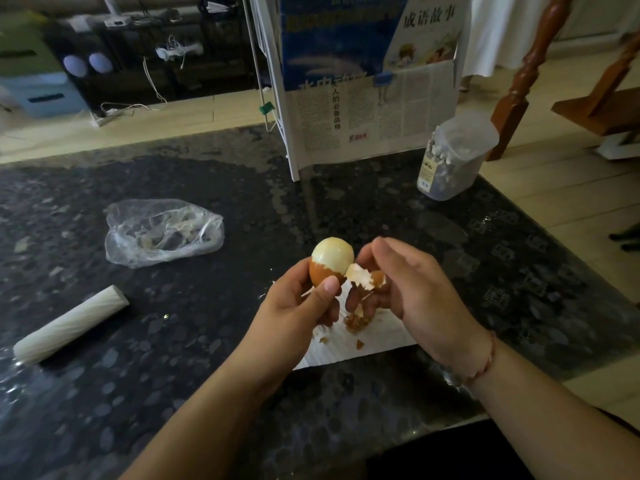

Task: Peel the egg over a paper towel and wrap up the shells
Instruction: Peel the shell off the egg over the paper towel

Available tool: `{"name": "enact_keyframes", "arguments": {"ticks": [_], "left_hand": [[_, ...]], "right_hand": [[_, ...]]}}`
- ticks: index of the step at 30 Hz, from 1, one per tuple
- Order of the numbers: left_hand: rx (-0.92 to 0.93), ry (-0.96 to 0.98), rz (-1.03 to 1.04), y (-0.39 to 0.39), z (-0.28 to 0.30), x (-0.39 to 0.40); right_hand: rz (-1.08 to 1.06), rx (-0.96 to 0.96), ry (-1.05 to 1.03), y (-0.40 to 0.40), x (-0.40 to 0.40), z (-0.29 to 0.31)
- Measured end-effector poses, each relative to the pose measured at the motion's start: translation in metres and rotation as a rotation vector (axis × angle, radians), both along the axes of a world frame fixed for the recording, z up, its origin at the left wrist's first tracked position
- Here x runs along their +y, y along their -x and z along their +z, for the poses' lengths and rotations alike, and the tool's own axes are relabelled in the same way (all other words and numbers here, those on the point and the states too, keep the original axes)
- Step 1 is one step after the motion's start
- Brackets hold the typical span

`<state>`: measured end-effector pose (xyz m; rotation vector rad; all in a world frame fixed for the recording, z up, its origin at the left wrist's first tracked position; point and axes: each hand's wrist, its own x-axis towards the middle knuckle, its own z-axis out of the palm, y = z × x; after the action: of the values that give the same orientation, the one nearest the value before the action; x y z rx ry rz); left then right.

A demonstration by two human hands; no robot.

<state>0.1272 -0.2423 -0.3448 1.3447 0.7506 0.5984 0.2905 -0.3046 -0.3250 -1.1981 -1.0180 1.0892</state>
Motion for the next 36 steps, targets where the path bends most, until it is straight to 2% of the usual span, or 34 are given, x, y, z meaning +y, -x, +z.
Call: {"name": "enact_keyframes", "arguments": {"ticks": [2, 5, 8, 14, 17, 26, 34, 36], "left_hand": [[0.034, -0.057, 0.003, 0.0, 0.001, -0.001], [0.027, -0.144, 0.03, -0.001, 0.003, -0.004], [-0.022, -0.146, 0.055, -0.004, 0.004, -0.005], [-0.114, -0.079, 0.168, -0.007, 0.004, -0.004], [-0.129, -0.044, 0.204, -0.007, 0.003, -0.002], [-0.195, 0.062, 0.227, -0.007, 0.002, -0.004], [-0.253, 0.226, 0.239, 0.0, 0.002, 0.005], [-0.281, 0.281, 0.215, 0.004, 0.002, 0.008]], "right_hand": [[-0.062, -0.21, -0.058, 0.002, -0.002, 0.001], [-0.126, -0.34, -0.085, 0.002, -0.003, 0.002], [-0.188, -0.456, -0.036, 0.001, -0.004, 0.0], [-0.103, -0.323, 0.112, 0.002, -0.002, -0.003], [-0.088, -0.305, 0.078, 0.0, -0.001, -0.003], [-0.031, -0.421, -0.03, 0.0, -0.002, -0.004], [-0.007, -0.323, -0.045, -0.016, 0.0, -0.003], [-0.005, -0.359, -0.061, -0.02, 0.001, -0.004]]}}
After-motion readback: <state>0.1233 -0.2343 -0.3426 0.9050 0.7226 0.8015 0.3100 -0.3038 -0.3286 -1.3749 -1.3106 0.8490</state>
